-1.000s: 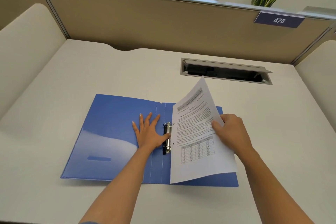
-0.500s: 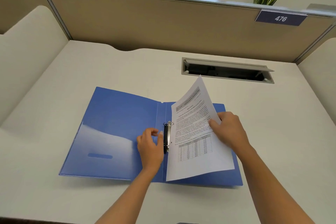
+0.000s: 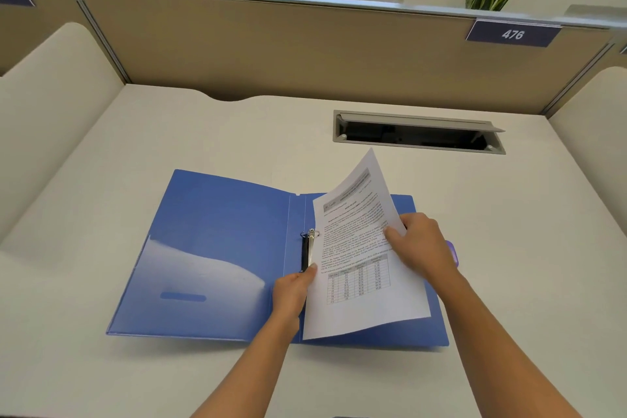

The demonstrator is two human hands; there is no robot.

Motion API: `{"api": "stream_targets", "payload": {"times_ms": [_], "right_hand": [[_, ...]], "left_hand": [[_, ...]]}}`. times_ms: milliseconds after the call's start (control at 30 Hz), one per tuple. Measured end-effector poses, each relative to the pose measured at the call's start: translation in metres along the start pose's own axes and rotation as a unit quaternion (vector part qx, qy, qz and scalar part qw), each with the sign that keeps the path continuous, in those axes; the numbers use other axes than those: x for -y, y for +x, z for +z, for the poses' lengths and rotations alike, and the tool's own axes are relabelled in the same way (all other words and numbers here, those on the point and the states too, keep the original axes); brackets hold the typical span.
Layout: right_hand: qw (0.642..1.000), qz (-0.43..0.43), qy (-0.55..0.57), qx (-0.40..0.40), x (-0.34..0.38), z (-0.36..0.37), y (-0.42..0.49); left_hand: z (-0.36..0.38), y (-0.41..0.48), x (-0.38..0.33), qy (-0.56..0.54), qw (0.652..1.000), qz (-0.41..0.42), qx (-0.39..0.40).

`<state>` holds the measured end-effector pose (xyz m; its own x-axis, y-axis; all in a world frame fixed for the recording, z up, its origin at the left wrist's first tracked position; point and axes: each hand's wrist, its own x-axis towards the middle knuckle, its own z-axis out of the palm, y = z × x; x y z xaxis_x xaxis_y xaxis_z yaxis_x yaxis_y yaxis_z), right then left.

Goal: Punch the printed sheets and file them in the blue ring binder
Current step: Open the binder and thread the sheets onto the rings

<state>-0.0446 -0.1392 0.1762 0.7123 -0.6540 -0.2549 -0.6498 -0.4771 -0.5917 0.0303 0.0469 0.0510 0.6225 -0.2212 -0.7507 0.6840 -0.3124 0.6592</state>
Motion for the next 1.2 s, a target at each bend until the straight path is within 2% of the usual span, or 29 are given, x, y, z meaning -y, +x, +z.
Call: {"api": "stream_targets", "payload": {"times_ms": [300, 467, 700, 833, 967, 1200], "right_hand": [[0.999, 0.022, 0.022, 0.004, -0.009, 0.0, 0.002], [0.998, 0.042, 0.043, 0.006, -0.017, 0.001, 0.004], [0.993, 0.061, 0.105, 0.009, -0.032, 0.004, 0.007], [0.988, 0.064, 0.138, 0.019, -0.047, 0.011, 0.011], [0.991, 0.075, 0.106, 0.023, -0.061, 0.02, 0.014], [0.994, 0.095, 0.038, 0.033, -0.09, 0.039, 0.018]], "left_hand": [[0.001, -0.005, -0.005, -0.094, 0.987, -0.115, 0.062], [0.003, -0.003, -0.007, -0.105, 0.981, -0.14, 0.08], [0.007, -0.004, -0.008, -0.1, 0.984, -0.133, 0.067], [0.011, -0.002, -0.005, -0.073, 0.994, -0.086, 0.0], [0.012, -0.003, 0.0, -0.047, 0.997, -0.047, -0.047], [0.012, -0.009, -0.001, -0.077, 0.995, -0.057, -0.025]]}}
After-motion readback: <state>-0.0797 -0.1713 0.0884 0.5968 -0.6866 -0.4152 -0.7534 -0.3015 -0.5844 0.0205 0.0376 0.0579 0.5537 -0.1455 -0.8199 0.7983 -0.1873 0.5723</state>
